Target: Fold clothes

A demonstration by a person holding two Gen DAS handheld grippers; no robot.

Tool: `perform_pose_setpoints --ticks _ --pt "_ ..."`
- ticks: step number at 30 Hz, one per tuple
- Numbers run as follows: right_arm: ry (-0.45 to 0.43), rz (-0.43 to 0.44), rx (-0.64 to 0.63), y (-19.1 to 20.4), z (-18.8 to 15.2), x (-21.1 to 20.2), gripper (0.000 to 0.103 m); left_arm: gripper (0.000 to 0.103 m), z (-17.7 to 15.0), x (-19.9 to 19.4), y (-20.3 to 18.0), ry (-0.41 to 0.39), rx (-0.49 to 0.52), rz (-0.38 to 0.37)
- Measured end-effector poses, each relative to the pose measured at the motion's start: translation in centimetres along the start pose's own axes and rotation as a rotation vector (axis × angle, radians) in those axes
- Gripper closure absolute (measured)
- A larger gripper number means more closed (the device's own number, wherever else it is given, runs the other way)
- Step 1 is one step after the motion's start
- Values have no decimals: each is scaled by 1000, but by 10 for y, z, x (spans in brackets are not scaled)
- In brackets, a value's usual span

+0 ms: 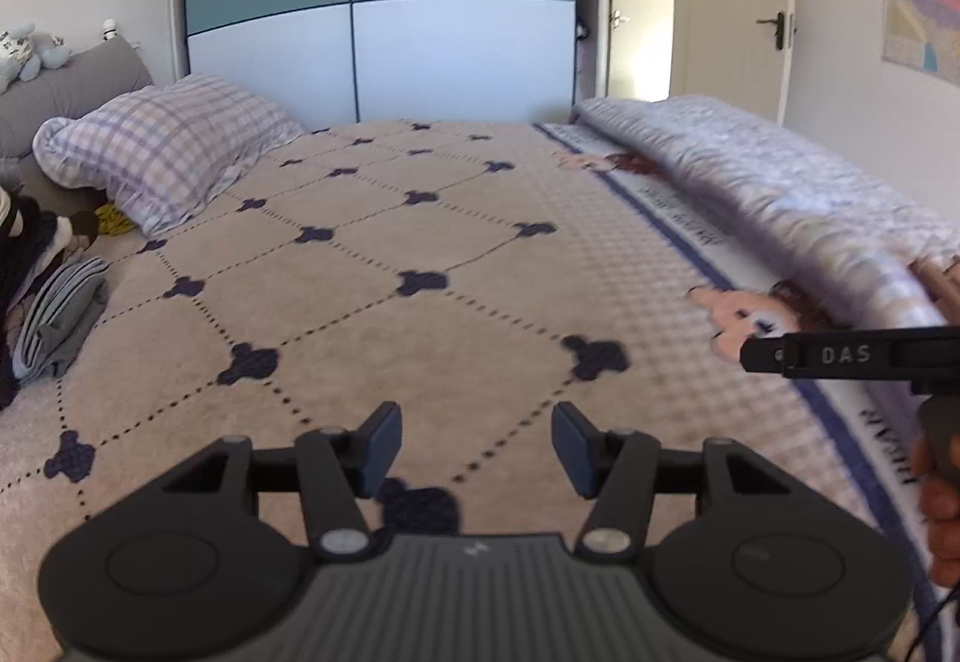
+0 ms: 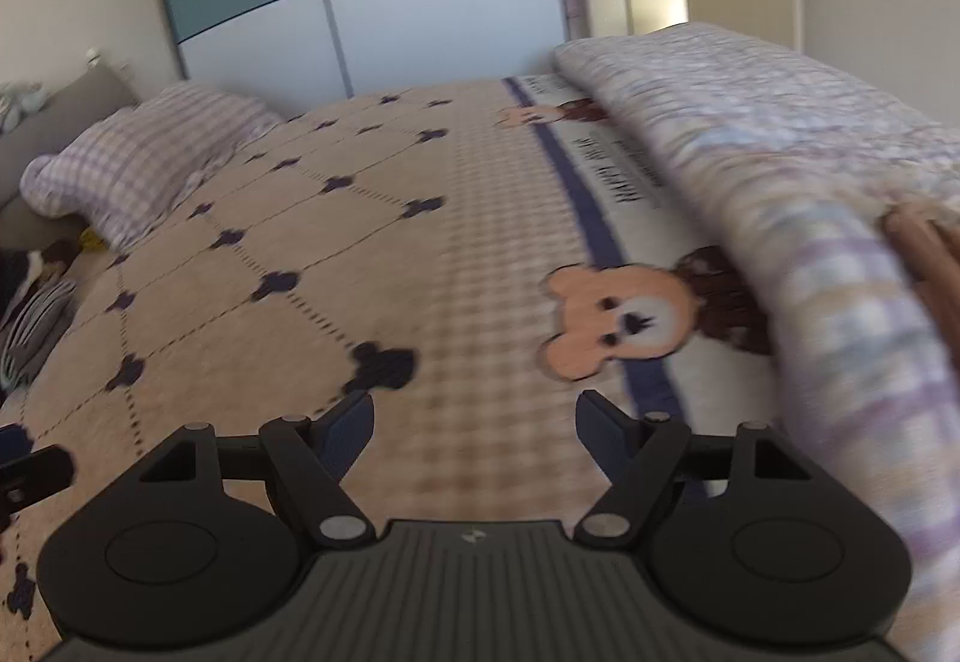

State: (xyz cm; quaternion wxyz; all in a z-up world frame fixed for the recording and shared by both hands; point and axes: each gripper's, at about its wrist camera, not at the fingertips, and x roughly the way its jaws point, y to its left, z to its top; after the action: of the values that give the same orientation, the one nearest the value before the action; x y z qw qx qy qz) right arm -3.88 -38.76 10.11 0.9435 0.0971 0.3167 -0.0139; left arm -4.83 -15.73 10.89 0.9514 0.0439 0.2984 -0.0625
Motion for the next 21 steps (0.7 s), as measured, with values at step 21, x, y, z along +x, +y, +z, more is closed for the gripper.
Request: perform_pose_setpoints --ticks 21 --pt "95 -115 -110 128 -46 115 11 10 -26 118 79 12 -150 62"
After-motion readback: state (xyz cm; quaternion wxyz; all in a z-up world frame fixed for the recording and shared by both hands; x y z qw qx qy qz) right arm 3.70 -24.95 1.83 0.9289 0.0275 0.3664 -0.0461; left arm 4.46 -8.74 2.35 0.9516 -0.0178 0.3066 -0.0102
